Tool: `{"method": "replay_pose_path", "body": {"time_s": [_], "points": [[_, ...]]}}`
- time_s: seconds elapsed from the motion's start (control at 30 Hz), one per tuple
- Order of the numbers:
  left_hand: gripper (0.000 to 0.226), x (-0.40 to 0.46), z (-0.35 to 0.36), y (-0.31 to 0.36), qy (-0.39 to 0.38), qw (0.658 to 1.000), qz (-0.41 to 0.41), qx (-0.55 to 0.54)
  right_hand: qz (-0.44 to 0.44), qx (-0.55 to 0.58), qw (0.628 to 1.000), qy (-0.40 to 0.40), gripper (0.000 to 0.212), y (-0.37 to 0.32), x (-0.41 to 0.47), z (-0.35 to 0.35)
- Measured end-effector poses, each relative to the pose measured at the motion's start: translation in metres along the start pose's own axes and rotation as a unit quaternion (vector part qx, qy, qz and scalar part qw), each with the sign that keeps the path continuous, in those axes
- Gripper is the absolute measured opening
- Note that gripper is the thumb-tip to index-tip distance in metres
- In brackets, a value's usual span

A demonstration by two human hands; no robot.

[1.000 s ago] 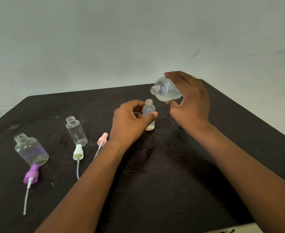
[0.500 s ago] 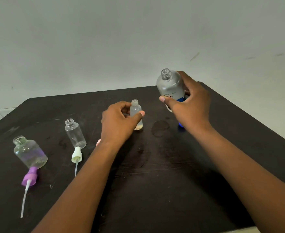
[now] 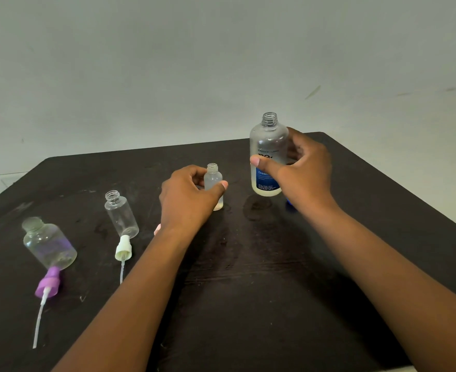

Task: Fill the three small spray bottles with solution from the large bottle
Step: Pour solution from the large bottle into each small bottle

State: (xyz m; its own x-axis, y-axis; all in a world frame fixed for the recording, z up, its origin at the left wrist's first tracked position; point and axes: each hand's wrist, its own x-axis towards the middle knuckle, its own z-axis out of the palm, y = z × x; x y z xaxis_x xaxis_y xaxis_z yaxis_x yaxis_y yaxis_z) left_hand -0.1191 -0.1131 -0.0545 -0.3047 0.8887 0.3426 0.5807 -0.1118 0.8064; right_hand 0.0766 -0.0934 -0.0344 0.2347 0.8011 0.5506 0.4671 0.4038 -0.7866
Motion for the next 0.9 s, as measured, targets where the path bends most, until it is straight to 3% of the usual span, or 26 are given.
{"method": "replay_pose_path", "body": {"time_s": [0.37, 0.63, 0.9], "points": [[0.037, -0.002, -0.001, -0.001, -0.004, 0.999, 0.012, 0.037, -0.003, -0.021, 1.000, -0.011, 0.060, -0.001, -0.006, 0.004], [0.074, -0.008, -0.006, 0.011, 0.051, 0.992, 0.096, 0.064, -0.014, -0.042, 0.999, -0.017, 0.066, -0.002, -0.007, 0.002], [0.046, -0.033, -0.043, 0.026, 0.101, 0.974, 0.186, 0.084, -0.025, -0.043, 0.999, -0.019, 0.061, -0.006, -0.009, -0.001]]}}
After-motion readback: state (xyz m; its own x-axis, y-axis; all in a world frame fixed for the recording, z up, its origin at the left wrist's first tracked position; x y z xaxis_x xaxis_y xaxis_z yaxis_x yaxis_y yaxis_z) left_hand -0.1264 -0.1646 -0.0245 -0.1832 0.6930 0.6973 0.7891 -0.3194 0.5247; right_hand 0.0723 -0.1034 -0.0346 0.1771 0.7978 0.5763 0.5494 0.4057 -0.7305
